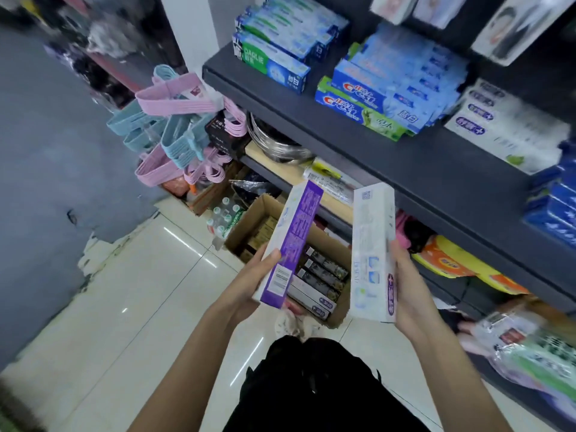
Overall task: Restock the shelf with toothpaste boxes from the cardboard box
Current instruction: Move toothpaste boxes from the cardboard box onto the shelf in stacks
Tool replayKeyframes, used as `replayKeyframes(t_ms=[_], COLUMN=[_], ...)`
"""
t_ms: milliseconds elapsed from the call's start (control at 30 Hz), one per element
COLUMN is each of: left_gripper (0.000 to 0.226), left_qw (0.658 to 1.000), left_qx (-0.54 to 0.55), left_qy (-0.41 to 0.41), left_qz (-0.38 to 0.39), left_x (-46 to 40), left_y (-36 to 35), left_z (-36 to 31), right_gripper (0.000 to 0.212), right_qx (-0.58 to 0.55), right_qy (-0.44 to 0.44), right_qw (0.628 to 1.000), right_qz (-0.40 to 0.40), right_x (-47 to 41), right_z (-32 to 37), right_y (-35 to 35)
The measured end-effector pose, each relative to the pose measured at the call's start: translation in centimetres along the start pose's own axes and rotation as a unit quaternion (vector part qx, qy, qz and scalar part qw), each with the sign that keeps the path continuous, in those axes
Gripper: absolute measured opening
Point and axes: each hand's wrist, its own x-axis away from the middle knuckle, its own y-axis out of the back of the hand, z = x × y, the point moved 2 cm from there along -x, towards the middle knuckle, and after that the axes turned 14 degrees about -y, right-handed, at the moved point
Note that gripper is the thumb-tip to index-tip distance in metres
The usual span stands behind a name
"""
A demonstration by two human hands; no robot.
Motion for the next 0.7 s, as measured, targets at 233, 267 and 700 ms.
replayKeyframes(t_ms=[233, 267, 700], left_gripper=[0.041, 0.04, 0.071], left_qw=[0.998, 0.998, 0.989], left_qx=[-0.02, -0.033, -0.11], left_qy=[-0.054, -0.062, -0.101], left_qz=[-0.005, 0.001, 0.005], left_x=[-0.7, -0.8, -2.7], left_y=[-3.7, -4.5, -13.7], left_z=[-2.3, -2.6, -3.1], right_gripper=[0.026, 0.021, 0.03], right_qx=[-0.03, -0.012, -0.166], right_qy=[0.085, 0.094, 0.181], right_qw=[0.994, 0.991, 0.959], right_qz=[-0.07, -0.092, -0.141], right_x=[3.6, 4.0, 0.7], right_z=[3.0, 3.4, 13.7], right_y=[2.4, 3.0, 9.7])
